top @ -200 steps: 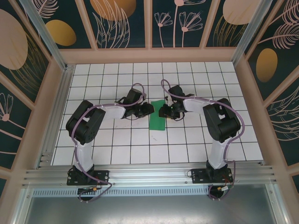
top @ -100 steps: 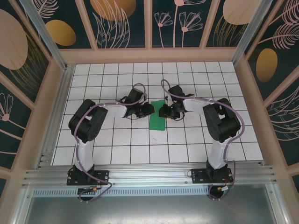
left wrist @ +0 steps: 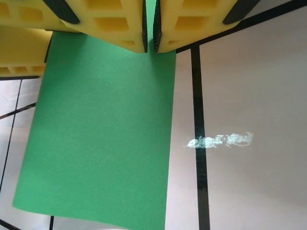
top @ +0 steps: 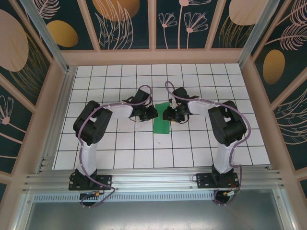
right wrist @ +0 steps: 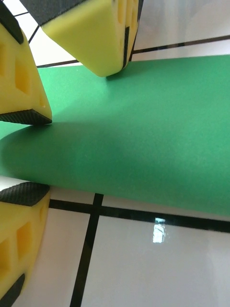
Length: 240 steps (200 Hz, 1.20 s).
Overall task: Fold a paper plane with a square sheet of paper (pick it up from the middle)
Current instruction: Hold the square sheet of paper at the center of the table, then fold the square sheet of paper in half at the center of the table.
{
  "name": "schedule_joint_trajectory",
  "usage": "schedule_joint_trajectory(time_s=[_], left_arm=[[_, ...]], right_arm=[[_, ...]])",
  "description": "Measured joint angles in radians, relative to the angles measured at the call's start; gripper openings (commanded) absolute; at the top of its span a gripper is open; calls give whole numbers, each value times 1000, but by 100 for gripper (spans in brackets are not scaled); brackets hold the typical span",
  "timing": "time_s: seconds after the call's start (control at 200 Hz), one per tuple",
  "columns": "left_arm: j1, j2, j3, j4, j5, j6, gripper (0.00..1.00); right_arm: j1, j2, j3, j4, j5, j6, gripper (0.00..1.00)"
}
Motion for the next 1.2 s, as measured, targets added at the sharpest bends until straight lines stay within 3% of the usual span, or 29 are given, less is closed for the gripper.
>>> schedule_joint_trajectory(time_s=[0.105, 0.22, 0.41, 0.565, 0.846, 1.201], left_arm=[[-4, 3, 13, -26, -21, 14, 15], [-9, 5, 23, -43, -39, 21, 14], [-12, 8, 35, -61, -50, 29, 12], [-13, 13, 49, -81, -53, 29, 12], [-15, 15, 55, -90, -60, 29, 11], [-19, 18, 61, -100, -75, 29, 10]], right_arm=[[8, -15, 0, 5, 6, 18, 57], [13, -45, -2, 11, 76, 48, 57], [6, -134, -3, 13, 186, 92, 35], [35, -126, 9, 15, 149, 103, 20], [68, -40, 26, 28, 53, 103, 19], [-4, -23, -70, 97, -23, 102, 19]])
